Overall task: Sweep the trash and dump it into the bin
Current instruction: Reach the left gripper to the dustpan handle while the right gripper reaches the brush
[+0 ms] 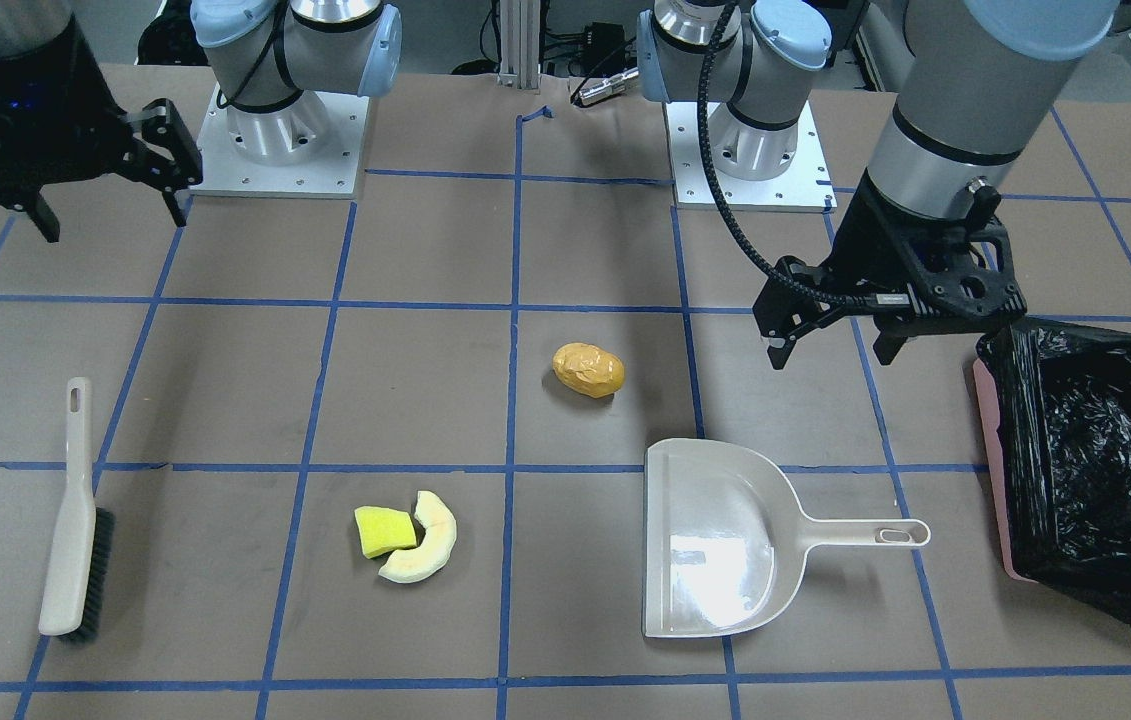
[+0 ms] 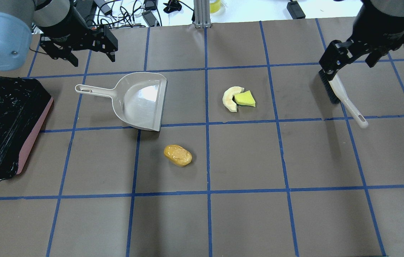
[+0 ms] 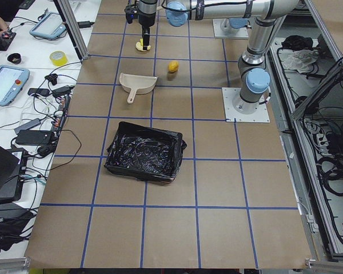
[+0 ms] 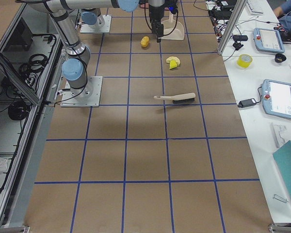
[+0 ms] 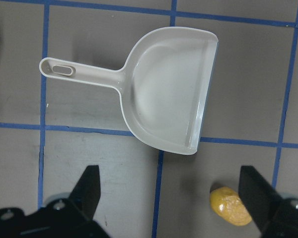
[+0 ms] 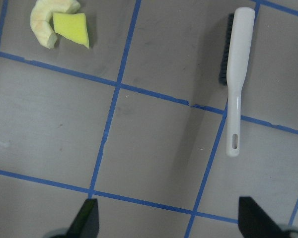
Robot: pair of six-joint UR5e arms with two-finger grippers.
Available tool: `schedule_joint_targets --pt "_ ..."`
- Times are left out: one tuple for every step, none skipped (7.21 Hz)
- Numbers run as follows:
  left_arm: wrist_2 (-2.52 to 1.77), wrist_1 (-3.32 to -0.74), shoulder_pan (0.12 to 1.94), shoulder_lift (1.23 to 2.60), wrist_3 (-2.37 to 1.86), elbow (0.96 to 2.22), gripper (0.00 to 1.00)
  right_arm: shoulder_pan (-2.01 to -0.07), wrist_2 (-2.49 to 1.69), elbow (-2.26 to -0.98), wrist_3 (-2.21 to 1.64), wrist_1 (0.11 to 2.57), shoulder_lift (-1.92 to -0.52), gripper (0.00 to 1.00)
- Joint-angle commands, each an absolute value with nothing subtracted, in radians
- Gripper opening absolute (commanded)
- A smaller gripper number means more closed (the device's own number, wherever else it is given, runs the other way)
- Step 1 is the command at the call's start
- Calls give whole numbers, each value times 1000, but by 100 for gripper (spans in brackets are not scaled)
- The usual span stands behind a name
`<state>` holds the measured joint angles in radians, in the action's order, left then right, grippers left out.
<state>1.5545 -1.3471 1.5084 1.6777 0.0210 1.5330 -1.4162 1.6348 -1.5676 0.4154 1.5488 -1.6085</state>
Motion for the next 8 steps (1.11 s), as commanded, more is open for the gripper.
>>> schedule_joint_targets --pt "1554 -1350 1418 1698 305 1548 99 -1243 1628 -1656 613 1665 -1508 97" --pt "1566 -1347 1396 1719 459 1554 99 -1214 1632 -1701 691 1748 -1458 97" --pt "1562 -1347 1364 1738 522 1554 99 -1213 1634 -1745 699 1837 -1410 97" --pt "1556 -1338 1333 1762 626 1554 99 -1206 1638 -1775 756 1942 -1357 97" --pt "1560 -1310 1318 1794 801 1555 99 -1200 1641 -1785 776 2006 -1314 96" --pt "1562 -1307 1304 1822 947 1554 99 -1175 1641 -1787 770 2038 -1274 93" --pt "1565 -1281 1302 1851 1045 1555 99 -1157 1644 -1792 772 2084 -1232 91" --pt "1566 -1216 1302 1888 1200 1557 99 -1155 1643 -1816 773 2082 -1227 90"
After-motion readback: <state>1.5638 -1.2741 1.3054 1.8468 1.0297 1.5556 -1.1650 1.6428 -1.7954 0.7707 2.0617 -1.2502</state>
